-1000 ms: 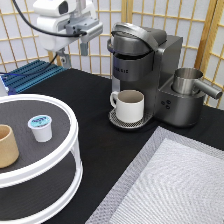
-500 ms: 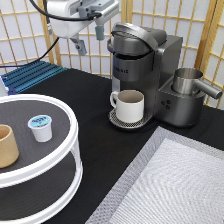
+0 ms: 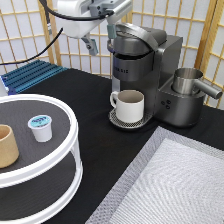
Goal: Make coffee
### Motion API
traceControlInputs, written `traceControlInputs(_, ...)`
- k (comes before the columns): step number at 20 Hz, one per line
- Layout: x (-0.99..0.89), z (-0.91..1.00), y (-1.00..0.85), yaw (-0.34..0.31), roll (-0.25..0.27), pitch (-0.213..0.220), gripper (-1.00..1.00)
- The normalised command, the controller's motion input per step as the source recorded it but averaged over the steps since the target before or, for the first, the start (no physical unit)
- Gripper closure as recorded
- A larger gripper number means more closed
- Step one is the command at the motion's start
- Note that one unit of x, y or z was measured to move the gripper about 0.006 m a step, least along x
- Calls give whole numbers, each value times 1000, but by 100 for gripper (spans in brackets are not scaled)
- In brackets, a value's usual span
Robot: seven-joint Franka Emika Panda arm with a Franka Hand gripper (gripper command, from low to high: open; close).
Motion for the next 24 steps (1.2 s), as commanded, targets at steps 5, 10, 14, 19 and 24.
traceControlInputs(5, 360, 387, 441, -14, 12, 143, -100)
traceControlInputs(10, 412, 581, 625, -12, -2, 145, -100)
traceControlInputs(14, 430, 554, 686, -15, -19, 152, -100)
traceControlInputs(19, 460, 408, 683, -20, -30, 181, -100)
traceControlInputs(24, 298, 665, 606, -52, -67, 166, -100)
